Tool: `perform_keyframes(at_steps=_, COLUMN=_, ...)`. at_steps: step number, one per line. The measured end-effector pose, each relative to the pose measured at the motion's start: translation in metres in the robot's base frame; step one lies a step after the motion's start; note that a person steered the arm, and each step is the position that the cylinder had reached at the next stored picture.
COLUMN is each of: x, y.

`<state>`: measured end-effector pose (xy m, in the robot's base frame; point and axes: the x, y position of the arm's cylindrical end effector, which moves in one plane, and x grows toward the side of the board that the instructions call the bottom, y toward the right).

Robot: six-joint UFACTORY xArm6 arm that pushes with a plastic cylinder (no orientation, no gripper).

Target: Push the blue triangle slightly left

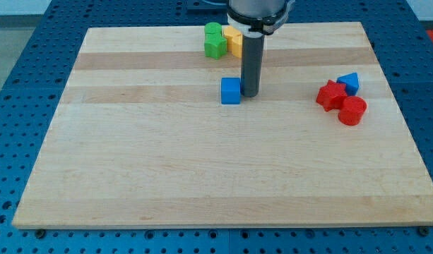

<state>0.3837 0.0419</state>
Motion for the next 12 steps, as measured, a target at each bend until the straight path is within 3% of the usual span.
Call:
perform_keyframes(at_steps=2, x=-0.051, y=0.056)
perform_keyframes(at_steps=5, x=-0.055, y=0.204)
perform_keyframes(at_steps=6, x=-0.037, y=0.231)
perform_keyframes(at_steps=8, x=0.001, y=0.237)
perform_keyframes(at_steps=12, x=-0.025, y=0.161)
